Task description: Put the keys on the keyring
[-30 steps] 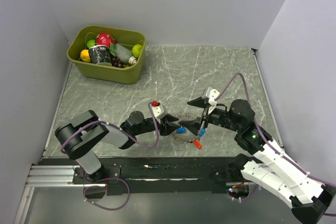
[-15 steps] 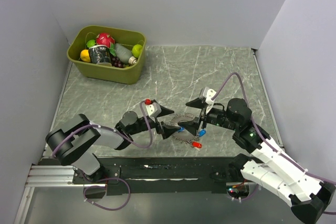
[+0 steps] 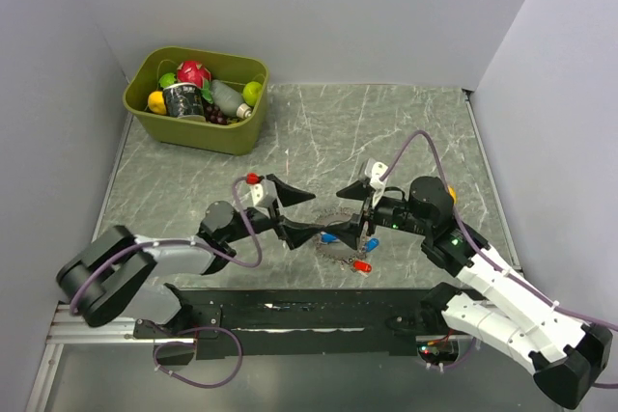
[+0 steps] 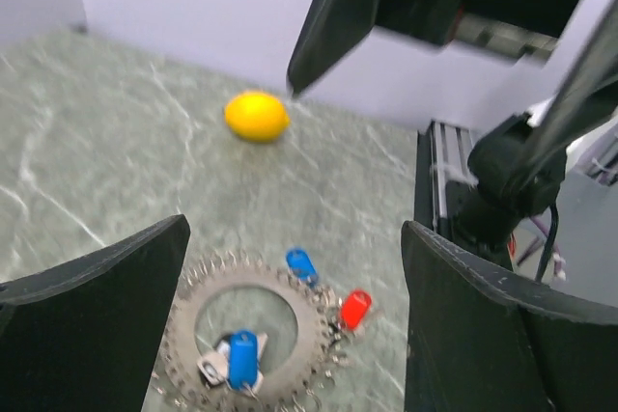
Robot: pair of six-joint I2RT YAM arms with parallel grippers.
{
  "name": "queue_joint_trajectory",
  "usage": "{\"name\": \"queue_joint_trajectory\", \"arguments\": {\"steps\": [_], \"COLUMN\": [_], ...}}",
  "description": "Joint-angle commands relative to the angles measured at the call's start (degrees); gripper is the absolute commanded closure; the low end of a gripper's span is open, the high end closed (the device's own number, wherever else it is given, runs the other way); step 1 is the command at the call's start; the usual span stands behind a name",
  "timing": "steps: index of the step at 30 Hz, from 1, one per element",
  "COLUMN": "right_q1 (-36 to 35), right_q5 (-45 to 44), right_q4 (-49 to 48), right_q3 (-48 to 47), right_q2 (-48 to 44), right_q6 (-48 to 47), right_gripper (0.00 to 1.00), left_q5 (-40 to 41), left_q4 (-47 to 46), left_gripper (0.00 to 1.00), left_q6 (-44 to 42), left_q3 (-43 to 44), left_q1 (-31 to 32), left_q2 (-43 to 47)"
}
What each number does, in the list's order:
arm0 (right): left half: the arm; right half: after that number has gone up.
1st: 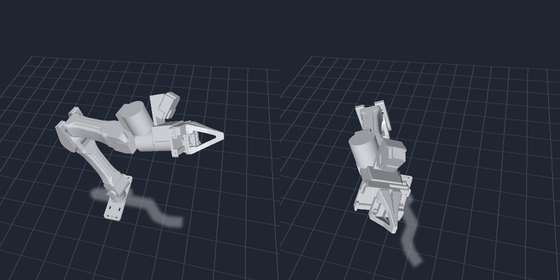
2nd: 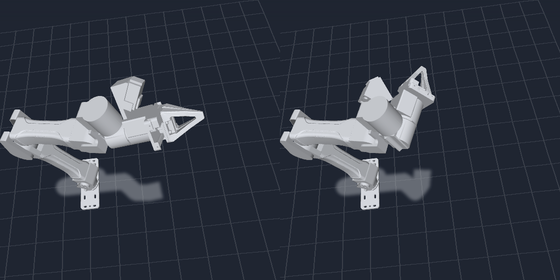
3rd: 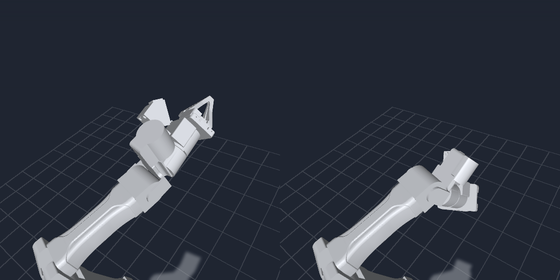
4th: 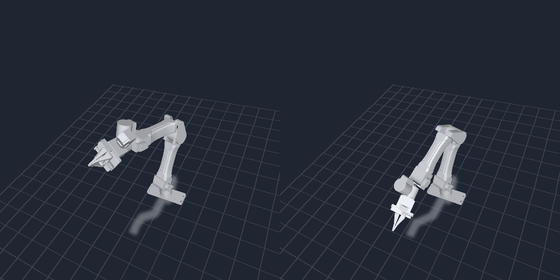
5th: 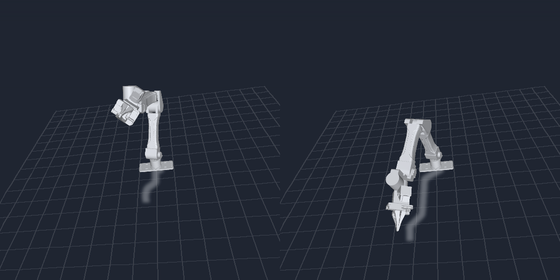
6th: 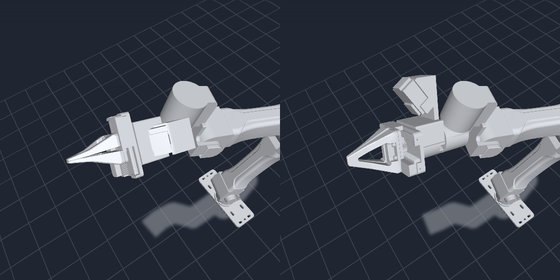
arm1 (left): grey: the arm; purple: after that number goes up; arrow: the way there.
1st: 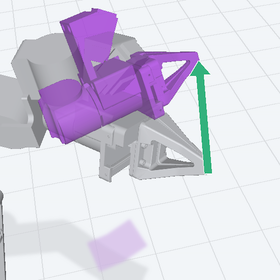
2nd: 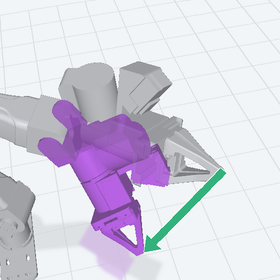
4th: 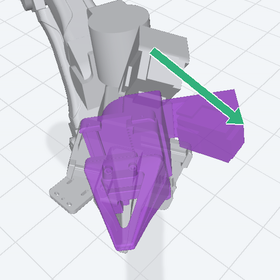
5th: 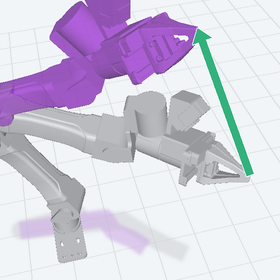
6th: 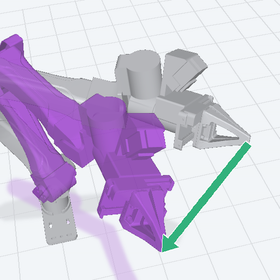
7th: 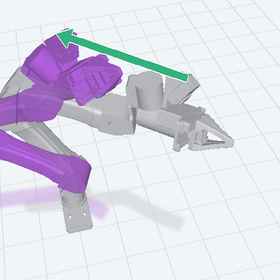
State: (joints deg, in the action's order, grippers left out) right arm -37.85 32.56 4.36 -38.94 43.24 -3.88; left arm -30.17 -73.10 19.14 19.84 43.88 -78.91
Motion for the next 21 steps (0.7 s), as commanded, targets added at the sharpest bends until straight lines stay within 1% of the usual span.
{"name": "queue_joint_trajectory", "arguments": {"steps": [1,6,12,16,18,19,21], "right_q1": [0.0,0.0,0.0,0.0,0.1,0.0,0.0], "right_q5": [0.9,0.8,0.1,-1.0,-1.8,-1.9,-3.5], "right_q4": [-3.0,-4.1,-4.1,-4.1,-4.1,-5.6,-5.3], "right_q3": [-1.8,-1.5,-1.1,-1.7,-0.9,-0.8,-1.2], "right_q2": [0.6,1.2,2.0,2.8,3.2,3.4,4.5], "right_q6": [-0.3,0.4,0.6,0.3,0.5,0.7,1.1], "right_gripper": [0.00,0.00,0.00,0.00,0.00,0.00,0.00], "left_q5": [0.5,4.1,8.1,12.8,13.4,13.6,15.8], "left_q4": [2.4,11.4,12.9,14.1,16.5,17.5,19.9], "left_gripper": [0.04,0.04,0.04,0.04,0.04,0.04,0.04], "left_q6": [-2.9,-5.9,-8.0,-8.8,-9.6,-10.7,-11.0], "left_q3": [0.8,1.9,0.3,-0.2,0.2,0.4,1.0], "left_q1": [-1.1,-1.3,-1.3,-1.3,-1.3,-1.3,-1.3], "left_q2": [6.0,10.6,13.7,15.1,15.6,15.7,15.4]}}
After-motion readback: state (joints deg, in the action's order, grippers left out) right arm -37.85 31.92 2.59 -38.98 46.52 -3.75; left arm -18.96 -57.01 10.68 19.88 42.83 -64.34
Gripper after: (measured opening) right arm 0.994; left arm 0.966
